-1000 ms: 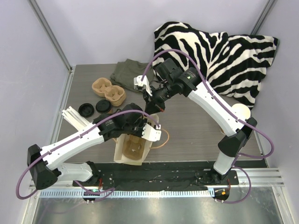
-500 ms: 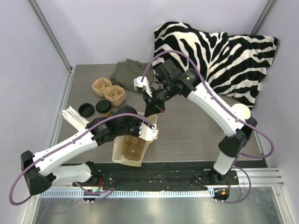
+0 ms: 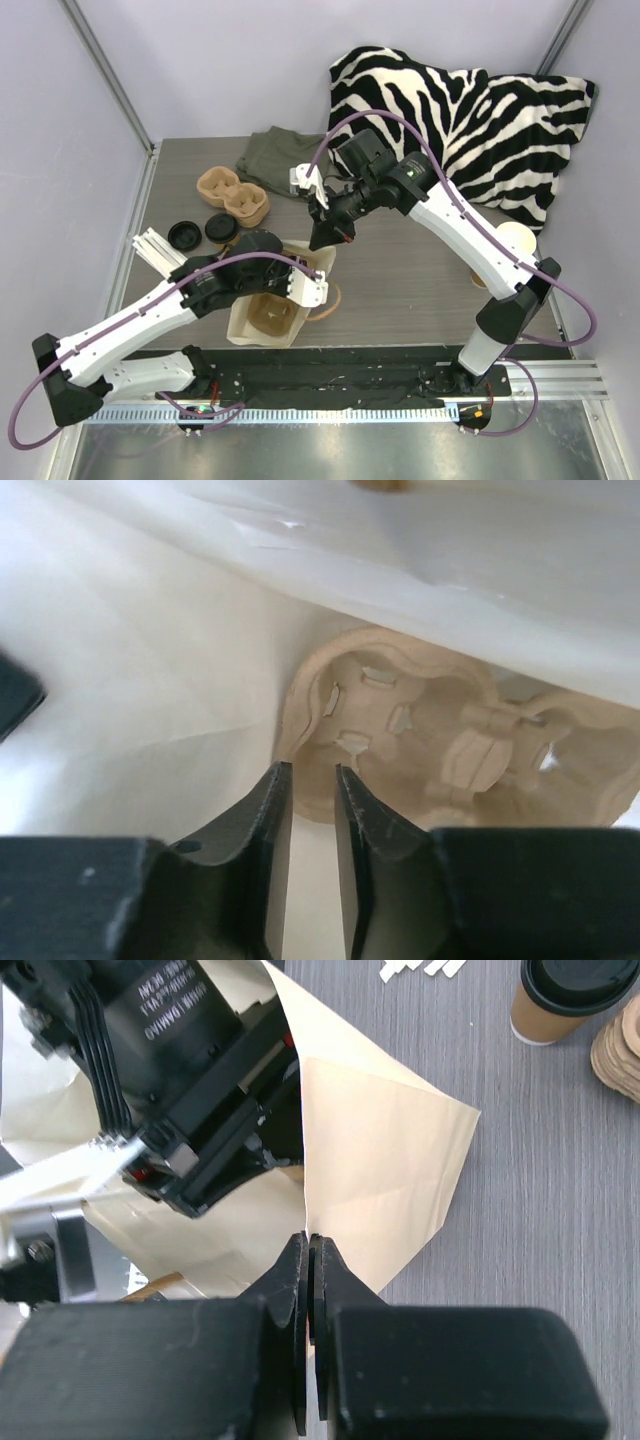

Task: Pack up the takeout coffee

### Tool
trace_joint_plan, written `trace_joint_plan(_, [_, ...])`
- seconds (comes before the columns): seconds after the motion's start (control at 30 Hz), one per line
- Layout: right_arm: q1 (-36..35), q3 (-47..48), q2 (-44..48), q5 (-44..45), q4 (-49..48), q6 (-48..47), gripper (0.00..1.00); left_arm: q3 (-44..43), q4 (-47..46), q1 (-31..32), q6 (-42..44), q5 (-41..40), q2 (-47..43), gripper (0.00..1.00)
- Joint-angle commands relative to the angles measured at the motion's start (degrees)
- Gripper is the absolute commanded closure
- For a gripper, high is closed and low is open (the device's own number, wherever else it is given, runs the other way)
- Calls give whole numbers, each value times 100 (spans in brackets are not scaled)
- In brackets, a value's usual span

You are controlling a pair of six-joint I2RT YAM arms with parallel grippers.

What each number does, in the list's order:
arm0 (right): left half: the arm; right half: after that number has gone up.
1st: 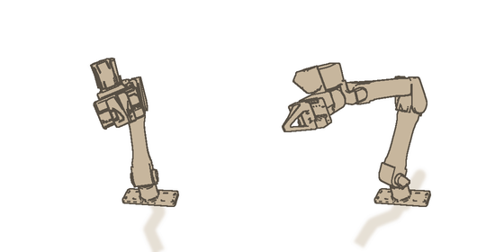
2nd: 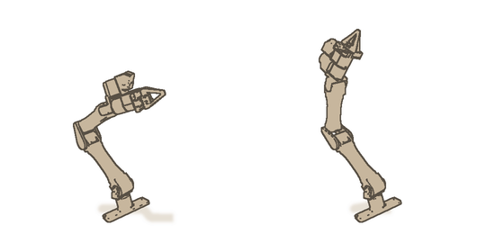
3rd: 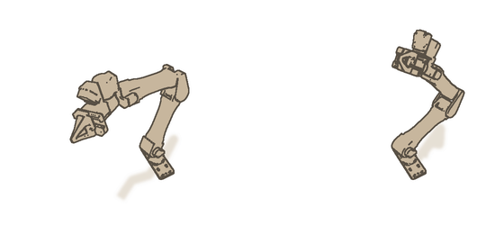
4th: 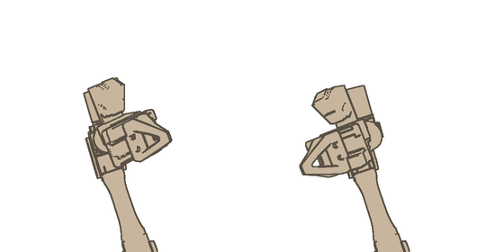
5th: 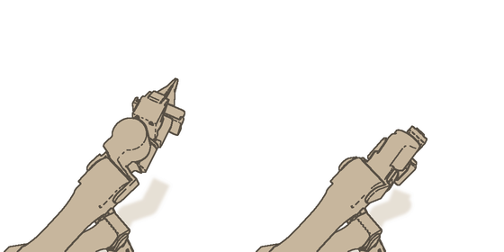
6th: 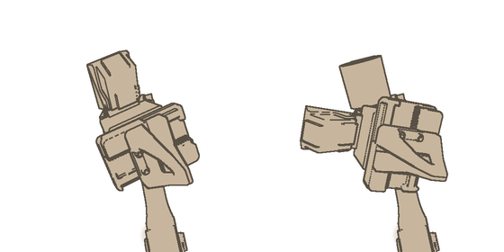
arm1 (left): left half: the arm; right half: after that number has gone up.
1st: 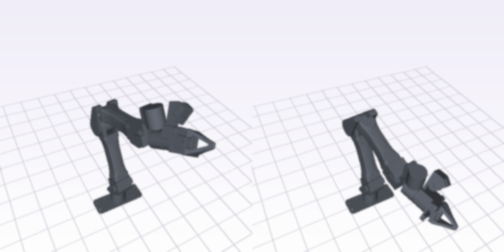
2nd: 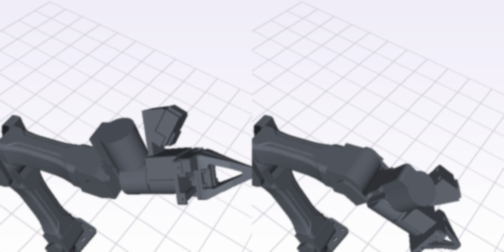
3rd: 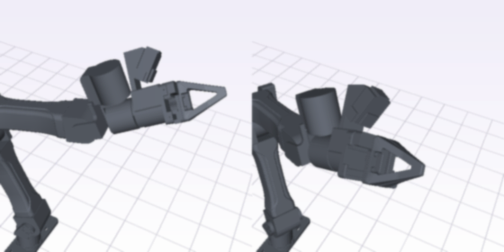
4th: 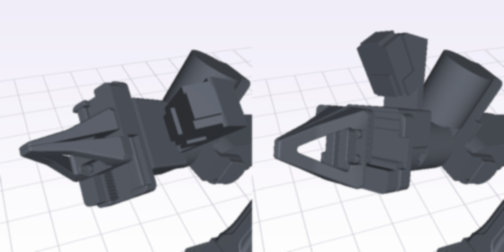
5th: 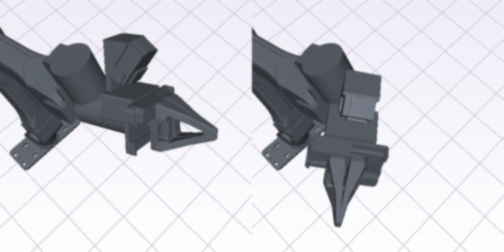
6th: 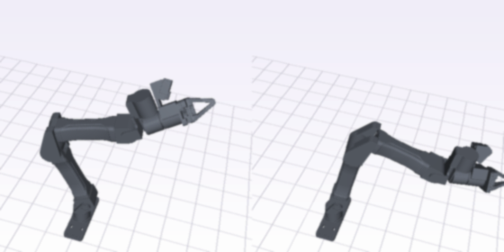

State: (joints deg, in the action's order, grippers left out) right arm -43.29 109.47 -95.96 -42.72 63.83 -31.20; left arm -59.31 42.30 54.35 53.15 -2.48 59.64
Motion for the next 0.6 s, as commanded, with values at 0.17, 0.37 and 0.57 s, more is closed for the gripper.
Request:
trace_joint_plan(0.17, [31, -119, 377, 27, -372, 61, 99, -221, 279, -3, 302, 46, -242, 61])
trace_joint_plan(0.37, [48, -268, 482, 237, -573, 473, 99, -283, -29, -3, -725, -331, -224, 64])
trace_joint_plan(0.57, [101, -628, 684, 800, -1188, 1291, 99, -2, -652, -3, -1691, -498, -655, 58])
